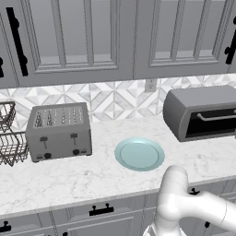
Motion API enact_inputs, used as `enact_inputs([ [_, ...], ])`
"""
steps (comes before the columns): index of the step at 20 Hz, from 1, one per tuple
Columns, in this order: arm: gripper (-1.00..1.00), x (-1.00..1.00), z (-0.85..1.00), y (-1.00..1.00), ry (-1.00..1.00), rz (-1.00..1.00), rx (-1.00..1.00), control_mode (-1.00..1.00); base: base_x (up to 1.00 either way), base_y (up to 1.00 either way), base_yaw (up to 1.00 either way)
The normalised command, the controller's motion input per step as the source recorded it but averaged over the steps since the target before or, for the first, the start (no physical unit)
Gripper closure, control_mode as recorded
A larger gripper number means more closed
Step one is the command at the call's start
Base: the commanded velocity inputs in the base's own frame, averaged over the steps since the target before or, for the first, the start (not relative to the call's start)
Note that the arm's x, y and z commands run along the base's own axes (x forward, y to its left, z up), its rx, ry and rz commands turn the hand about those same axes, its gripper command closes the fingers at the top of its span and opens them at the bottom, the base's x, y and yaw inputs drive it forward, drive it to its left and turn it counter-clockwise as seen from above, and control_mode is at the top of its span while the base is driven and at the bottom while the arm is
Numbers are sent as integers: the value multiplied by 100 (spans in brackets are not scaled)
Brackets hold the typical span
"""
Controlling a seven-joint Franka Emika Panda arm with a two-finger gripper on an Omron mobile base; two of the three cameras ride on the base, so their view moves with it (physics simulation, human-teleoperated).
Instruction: Pick up the kebab skewer and baguette bread, and place them inside the toaster oven. Close the toaster oven door and start by setting the timer.
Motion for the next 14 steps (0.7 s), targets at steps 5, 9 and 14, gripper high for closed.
enact_inputs([
  [5,100,0,0,0,0,-1,0,-100,0,0,0],
  [9,100,0,0,0,0,0,0,-100,0,0,0],
  [14,100,0,0,4,0,-2,0,-100,0,0,0],
])
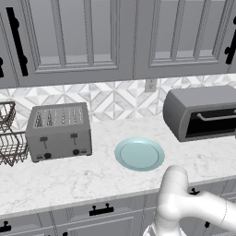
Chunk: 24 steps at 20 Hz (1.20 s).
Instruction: Pick up the kebab skewer and baguette bread, and place them inside the toaster oven. Close the toaster oven door and start by setting the timer.
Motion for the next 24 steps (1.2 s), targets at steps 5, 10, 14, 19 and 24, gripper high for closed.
enact_inputs([
  [5,100,0,0,21,0,-6,0,-100,0,0,0],
  [10,100,0,0,29,0,-8,0,-100,0,0,0],
  [14,100,0,0,23,0,-6,0,-100,0,0,0],
  [19,100,8,0,9,0,-3,0,-100,0,0,0],
  [24,100,20,0,1,0,0,0,-100,0,0,0],
])
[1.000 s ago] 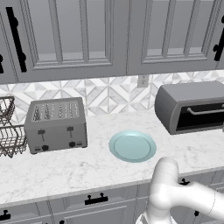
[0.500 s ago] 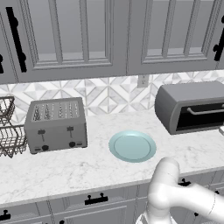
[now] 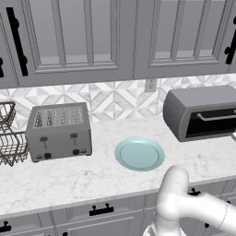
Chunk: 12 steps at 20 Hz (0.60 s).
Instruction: Pick up the kebab skewer and baguette bread, and place them inside the toaster oven. Close the toaster oven door and start by setting the timer.
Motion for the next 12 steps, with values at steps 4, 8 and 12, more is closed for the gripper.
enact_inputs([
  [4,100,10,0,0,0,0,0,-100,0,0,0],
  [8,100,8,0,0,0,0,0,-100,0,0,0],
  [12,100,7,0,0,0,0,0,-100,0,0,0],
])
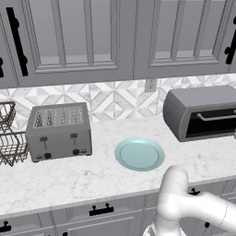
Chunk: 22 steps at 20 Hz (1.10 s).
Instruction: Pick up the kebab skewer and baguette bread, and place them inside the toaster oven. Close the toaster oven door and start by setting the timer.
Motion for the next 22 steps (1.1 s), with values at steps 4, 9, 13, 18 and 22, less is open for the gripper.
enact_inputs([
  [4,100,12,0,0,0,0,0,-100,0,0,0],
  [9,100,19,-2,0,0,0,0,-100,0,0,0],
  [13,100,18,-3,1,-1,0,0,-100,0,0,0],
  [18,100,7,-6,8,-4,-1,-2,-100,0,0,0],
  [22,100,2,-7,29,-6,-4,-5,-100,0,0,0],
])
